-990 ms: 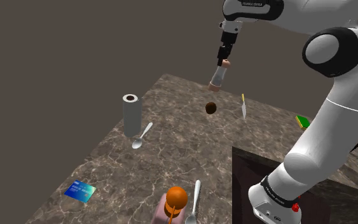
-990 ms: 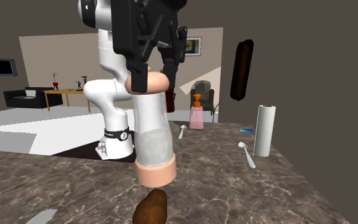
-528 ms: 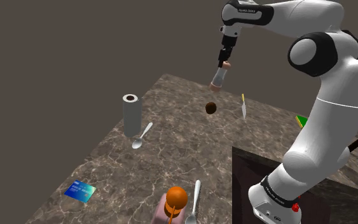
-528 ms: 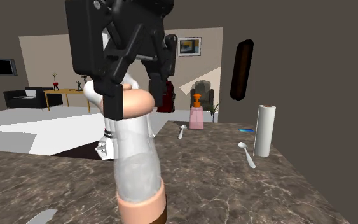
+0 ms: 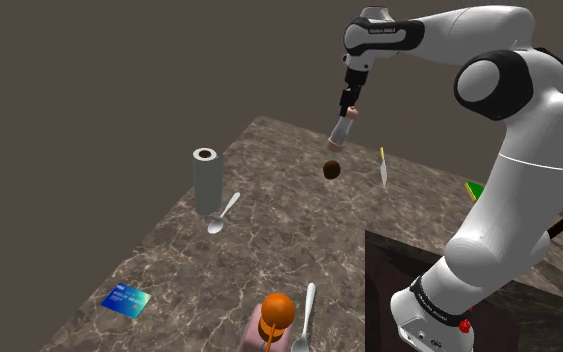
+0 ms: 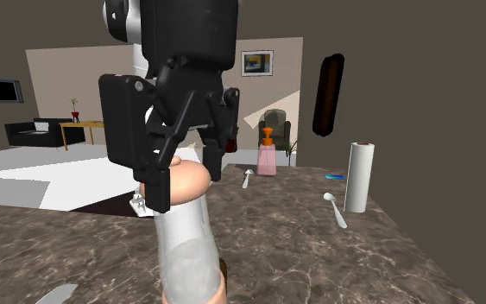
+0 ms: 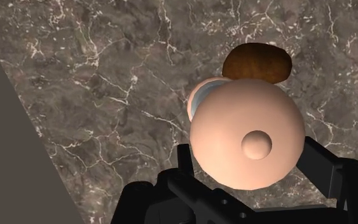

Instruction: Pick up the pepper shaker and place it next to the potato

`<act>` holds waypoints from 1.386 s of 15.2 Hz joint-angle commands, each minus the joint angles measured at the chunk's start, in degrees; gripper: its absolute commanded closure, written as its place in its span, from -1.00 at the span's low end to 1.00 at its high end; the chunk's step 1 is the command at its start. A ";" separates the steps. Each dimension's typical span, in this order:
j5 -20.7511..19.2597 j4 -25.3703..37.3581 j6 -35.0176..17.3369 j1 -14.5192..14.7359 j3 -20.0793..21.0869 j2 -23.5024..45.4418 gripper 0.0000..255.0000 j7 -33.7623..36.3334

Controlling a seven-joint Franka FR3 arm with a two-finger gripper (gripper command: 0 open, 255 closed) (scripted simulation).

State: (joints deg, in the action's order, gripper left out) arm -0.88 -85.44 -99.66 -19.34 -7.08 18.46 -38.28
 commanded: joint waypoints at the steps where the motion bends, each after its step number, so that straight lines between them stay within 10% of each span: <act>1: 0.01 -1.32 -1.52 0.03 0.02 0.15 1.00 0.08; 21: 0.16 -8.47 -10.34 0.03 0.13 1.84 1.00 0.32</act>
State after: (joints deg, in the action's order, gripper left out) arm -0.73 -93.91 -109.99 -19.31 -6.96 20.30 -37.96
